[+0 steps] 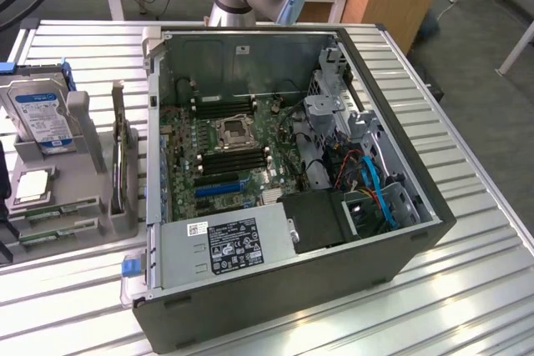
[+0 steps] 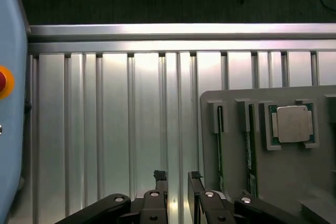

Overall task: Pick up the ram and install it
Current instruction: 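Pick up the ram and move it above insertion slot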

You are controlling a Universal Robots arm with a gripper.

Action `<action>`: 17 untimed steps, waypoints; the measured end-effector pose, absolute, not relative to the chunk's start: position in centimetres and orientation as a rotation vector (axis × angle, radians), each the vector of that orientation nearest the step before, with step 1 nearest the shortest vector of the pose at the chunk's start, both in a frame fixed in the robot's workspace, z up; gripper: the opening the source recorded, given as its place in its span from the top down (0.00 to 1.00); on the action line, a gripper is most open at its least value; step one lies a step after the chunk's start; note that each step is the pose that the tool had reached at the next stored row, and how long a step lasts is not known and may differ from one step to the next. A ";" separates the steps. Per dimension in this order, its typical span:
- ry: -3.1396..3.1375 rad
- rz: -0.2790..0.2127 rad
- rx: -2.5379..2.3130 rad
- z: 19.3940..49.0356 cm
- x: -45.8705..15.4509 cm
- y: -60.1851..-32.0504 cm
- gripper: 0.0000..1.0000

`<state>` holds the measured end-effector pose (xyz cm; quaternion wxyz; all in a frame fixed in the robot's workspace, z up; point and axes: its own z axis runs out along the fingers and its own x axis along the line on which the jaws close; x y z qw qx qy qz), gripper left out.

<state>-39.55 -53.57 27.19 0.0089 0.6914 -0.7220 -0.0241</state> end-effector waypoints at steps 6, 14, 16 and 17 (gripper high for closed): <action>-2.255 -0.075 2.160 27.2 -39.6 -52.8 0.71; -2.255 -0.075 2.160 27.2 -39.7 -51.9 0.71; -2.255 -0.075 2.160 27.2 -39.7 -51.6 0.71; -2.256 -0.075 2.160 27.2 -39.7 -51.5 0.71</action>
